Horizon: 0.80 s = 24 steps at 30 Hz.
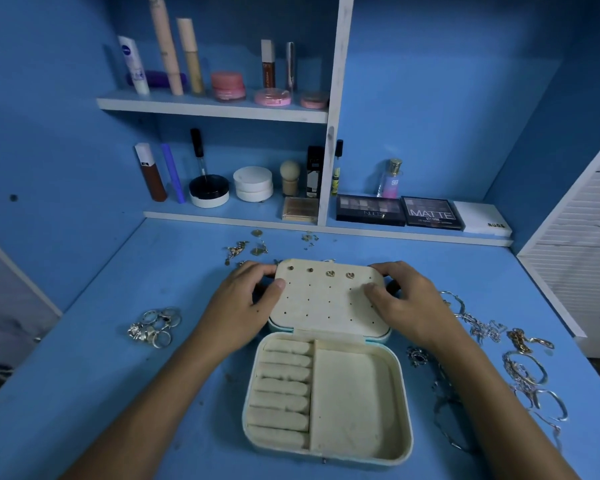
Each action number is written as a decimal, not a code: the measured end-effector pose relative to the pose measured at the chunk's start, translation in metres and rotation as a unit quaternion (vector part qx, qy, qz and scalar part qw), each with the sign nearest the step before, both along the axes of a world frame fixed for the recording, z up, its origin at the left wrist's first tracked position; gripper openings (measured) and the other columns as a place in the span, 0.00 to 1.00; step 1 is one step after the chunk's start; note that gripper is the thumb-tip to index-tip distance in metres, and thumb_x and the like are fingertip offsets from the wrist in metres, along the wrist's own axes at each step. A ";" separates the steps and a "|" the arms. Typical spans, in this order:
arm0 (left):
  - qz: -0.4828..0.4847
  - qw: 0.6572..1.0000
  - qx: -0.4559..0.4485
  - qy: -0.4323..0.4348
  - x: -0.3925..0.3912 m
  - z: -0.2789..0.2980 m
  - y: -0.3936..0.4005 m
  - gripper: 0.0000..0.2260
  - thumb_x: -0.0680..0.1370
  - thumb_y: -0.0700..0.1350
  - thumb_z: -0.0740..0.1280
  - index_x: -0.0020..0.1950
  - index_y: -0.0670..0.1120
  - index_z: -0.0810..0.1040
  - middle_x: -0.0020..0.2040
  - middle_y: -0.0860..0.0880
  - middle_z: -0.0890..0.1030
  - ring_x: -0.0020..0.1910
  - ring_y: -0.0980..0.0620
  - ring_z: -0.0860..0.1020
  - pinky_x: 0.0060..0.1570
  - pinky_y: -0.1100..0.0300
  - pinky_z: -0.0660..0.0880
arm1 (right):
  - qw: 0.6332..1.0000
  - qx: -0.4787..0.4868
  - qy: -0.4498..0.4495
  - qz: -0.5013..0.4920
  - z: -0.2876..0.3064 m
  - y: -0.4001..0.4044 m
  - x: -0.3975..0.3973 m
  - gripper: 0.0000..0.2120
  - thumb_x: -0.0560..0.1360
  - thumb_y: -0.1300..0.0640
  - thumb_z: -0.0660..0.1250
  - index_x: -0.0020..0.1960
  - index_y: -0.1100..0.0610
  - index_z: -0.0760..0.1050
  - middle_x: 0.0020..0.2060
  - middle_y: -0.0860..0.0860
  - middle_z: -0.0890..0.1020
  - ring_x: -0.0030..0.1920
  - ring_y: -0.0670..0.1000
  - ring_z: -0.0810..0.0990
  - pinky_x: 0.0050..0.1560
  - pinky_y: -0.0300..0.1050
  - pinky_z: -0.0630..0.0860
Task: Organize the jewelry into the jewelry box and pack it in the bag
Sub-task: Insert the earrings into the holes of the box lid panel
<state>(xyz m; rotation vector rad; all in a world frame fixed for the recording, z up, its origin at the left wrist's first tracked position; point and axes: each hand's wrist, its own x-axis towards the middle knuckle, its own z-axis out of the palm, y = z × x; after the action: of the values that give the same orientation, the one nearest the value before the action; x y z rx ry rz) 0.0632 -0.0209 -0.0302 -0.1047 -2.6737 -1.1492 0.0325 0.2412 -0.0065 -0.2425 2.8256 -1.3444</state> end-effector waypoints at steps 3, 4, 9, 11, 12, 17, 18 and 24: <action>0.003 1.000 0.004 -0.002 0.003 0.001 0.001 0.11 0.81 0.52 0.62 0.62 0.55 0.77 0.55 0.61 0.76 0.54 0.60 0.75 0.51 0.61 0.72 | 1.000 0.002 -0.001 -0.002 0.000 0.001 0.000 0.09 0.78 0.52 0.66 0.57 0.49 0.78 0.52 0.44 0.78 0.47 0.45 0.78 0.49 0.43 0.75; 0.002 1.000 0.008 -0.004 0.004 0.001 0.002 0.12 0.81 0.53 0.62 0.63 0.55 0.77 0.56 0.62 0.76 0.55 0.61 0.75 0.52 0.61 0.72 | 1.000 -0.001 -0.003 -0.002 0.000 0.001 0.000 0.09 0.78 0.52 0.66 0.58 0.49 0.78 0.51 0.44 0.78 0.47 0.46 0.78 0.49 0.44 0.76; 0.008 1.000 0.008 -0.017 0.010 0.001 0.002 0.15 0.81 0.55 0.62 0.67 0.56 0.75 0.59 0.62 0.75 0.57 0.61 0.74 0.57 0.59 0.72 | 1.000 -0.006 0.000 0.009 0.006 0.001 0.001 0.08 0.78 0.53 0.68 0.57 0.48 0.79 0.49 0.42 0.79 0.47 0.46 0.79 0.50 0.46 0.78; 0.016 1.000 -0.002 -0.015 0.010 0.001 0.003 0.15 0.81 0.55 0.62 0.67 0.55 0.75 0.57 0.61 0.75 0.55 0.60 0.74 0.56 0.58 0.73 | 1.000 0.003 0.009 0.015 0.008 0.001 0.001 0.06 0.77 0.53 0.68 0.53 0.44 0.78 0.47 0.41 0.79 0.46 0.46 0.79 0.48 0.44 0.78; 0.017 1.000 -0.006 -0.013 0.010 0.001 0.003 0.15 0.81 0.55 0.62 0.67 0.55 0.75 0.55 0.61 0.74 0.54 0.60 0.74 0.55 0.58 0.72 | 1.000 0.012 0.017 0.018 0.009 0.001 0.000 0.06 0.77 0.53 0.68 0.51 0.43 0.77 0.46 0.41 0.79 0.46 0.46 0.79 0.47 0.44 0.77; 0.016 1.000 -0.006 -0.007 0.010 0.003 0.004 0.13 0.81 0.54 0.62 0.65 0.57 0.76 0.50 0.59 0.75 0.51 0.60 0.74 0.51 0.61 0.72 | 0.995 0.067 0.070 0.004 0.013 -0.004 -0.009 0.12 0.77 0.53 0.69 0.60 0.50 0.80 0.47 0.38 0.79 0.50 0.46 0.78 0.48 0.39 0.70; 0.017 1.000 -0.004 -0.007 0.010 0.003 0.004 0.12 0.81 0.54 0.62 0.64 0.57 0.76 0.50 0.59 0.75 0.51 0.60 0.74 0.51 0.62 0.72 | 0.993 0.073 0.090 0.003 0.015 -0.007 -0.012 0.12 0.77 0.53 0.69 0.59 0.51 0.81 0.48 0.39 0.80 0.50 0.46 0.78 0.49 0.40 0.72; 0.011 1.000 0.001 -0.007 0.009 0.003 0.004 0.11 0.81 0.54 0.63 0.62 0.57 0.76 0.49 0.60 0.76 0.52 0.62 0.73 0.48 0.69 0.69 | 0.989 0.050 0.134 0.040 0.028 -0.032 -0.042 0.07 0.77 0.56 0.68 0.52 0.51 0.84 0.40 0.34 0.78 0.37 0.37 0.79 0.40 0.30 0.72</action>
<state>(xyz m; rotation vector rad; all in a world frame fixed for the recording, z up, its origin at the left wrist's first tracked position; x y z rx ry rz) 0.0725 -0.0173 -0.0272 -0.0672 -2.6791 -1.1488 -0.0095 0.2090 0.0215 -0.5693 3.0482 -1.2359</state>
